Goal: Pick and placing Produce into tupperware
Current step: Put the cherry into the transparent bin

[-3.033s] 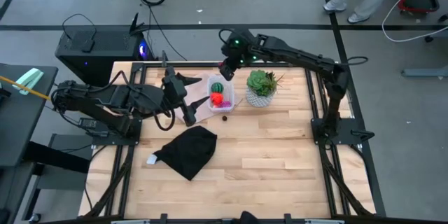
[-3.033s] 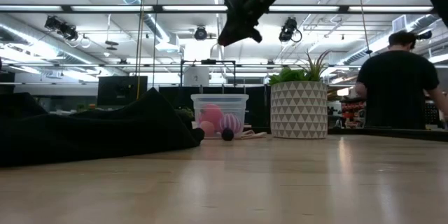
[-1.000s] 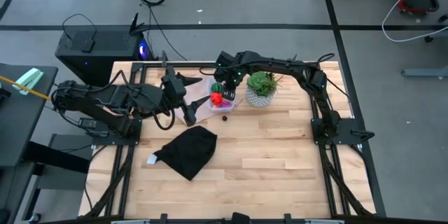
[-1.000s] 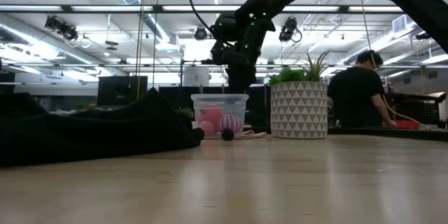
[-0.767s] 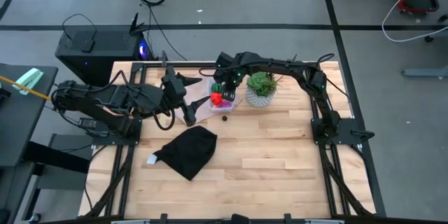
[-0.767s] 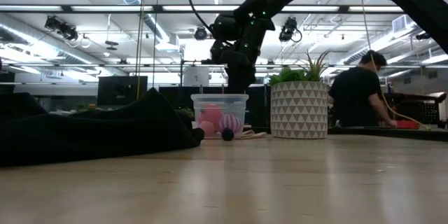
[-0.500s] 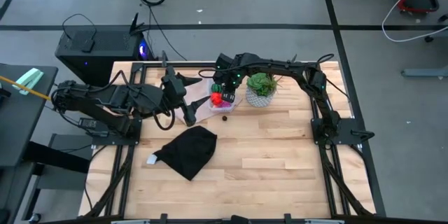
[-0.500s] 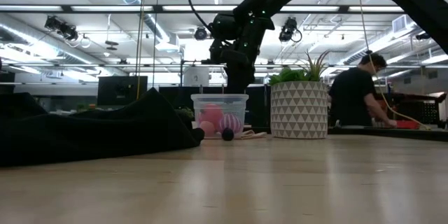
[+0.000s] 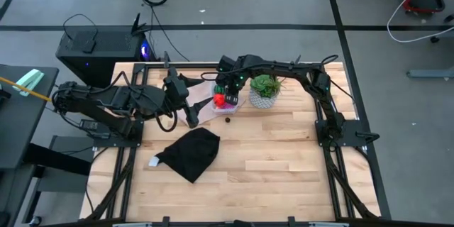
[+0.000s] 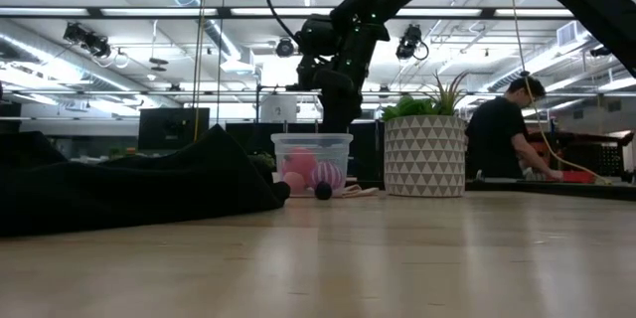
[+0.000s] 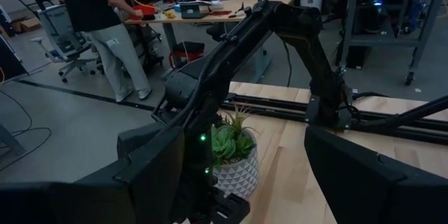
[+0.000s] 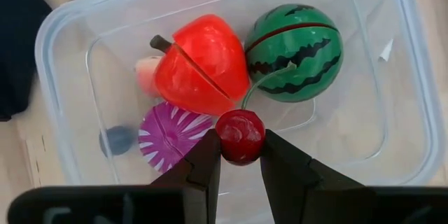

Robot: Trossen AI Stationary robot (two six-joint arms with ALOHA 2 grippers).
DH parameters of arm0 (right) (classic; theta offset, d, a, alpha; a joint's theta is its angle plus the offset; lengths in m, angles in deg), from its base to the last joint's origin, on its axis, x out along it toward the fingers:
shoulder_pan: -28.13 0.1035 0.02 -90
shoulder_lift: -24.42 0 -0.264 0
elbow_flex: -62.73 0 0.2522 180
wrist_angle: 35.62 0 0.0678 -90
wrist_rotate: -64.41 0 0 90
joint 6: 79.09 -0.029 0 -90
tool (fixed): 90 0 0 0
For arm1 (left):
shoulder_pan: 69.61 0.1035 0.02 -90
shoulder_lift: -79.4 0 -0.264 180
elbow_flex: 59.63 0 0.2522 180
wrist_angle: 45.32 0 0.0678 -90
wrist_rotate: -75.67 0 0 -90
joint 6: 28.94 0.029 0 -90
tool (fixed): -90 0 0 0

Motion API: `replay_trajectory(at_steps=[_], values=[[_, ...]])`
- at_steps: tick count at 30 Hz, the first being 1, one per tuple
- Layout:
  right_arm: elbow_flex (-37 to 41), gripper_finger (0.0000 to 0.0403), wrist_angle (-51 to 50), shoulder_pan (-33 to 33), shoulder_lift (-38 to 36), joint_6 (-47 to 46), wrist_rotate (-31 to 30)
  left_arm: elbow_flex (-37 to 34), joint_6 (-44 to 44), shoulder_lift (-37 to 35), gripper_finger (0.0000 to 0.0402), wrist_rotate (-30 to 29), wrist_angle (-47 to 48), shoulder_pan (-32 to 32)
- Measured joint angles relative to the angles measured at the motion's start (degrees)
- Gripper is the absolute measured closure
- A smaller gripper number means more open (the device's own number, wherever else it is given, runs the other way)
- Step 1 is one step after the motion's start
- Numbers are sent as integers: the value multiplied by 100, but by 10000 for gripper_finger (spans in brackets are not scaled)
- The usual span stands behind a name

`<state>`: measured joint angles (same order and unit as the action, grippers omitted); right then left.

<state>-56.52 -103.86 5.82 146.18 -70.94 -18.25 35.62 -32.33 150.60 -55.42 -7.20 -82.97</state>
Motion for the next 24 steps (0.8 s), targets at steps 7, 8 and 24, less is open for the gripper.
replay_trajectory(at_steps=[7, 8, 24], values=[[0, 307, -2, 73, -3, 61, -7, 0, 2, 0, 99, 1, 0, -1], [0, 307, -7, 77, -3, 63, -20, 0, 2, 0, 99, 1, 0, 1], [0, 291, -22, 71, -3, 63, -46, 0, -4, 0, 99, 0, 0, -1]])
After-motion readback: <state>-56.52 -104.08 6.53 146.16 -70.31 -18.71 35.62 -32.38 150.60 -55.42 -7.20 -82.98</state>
